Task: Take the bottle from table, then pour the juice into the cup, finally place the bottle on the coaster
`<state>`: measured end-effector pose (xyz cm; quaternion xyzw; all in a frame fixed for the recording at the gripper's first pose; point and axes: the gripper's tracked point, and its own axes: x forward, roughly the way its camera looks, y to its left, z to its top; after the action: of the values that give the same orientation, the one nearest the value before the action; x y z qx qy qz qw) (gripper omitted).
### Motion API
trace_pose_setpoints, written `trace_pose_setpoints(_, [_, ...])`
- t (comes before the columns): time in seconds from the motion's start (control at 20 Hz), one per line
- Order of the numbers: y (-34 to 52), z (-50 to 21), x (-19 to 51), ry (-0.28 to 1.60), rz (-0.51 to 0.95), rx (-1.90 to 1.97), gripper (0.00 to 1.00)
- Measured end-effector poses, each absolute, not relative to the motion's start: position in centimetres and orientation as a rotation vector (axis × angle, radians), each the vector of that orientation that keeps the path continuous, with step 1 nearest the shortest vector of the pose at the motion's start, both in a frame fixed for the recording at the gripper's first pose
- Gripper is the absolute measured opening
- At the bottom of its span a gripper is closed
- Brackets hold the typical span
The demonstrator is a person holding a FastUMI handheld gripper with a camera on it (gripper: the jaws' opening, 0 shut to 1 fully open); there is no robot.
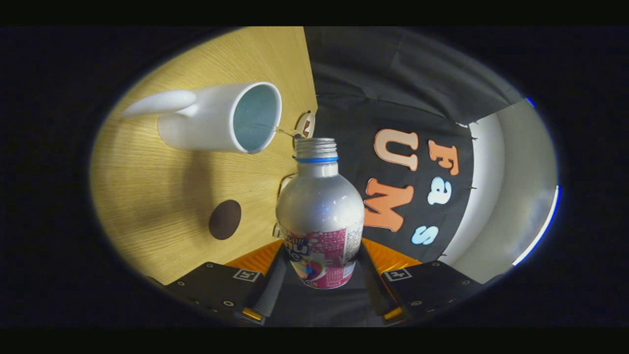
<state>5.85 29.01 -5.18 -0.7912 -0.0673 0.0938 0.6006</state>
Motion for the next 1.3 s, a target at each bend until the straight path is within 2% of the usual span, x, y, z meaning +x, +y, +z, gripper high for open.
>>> trace_pose_setpoints(1.3, [29.87, -5.65, 5.74, -0.162, 0.237, -1.907, 0.75])
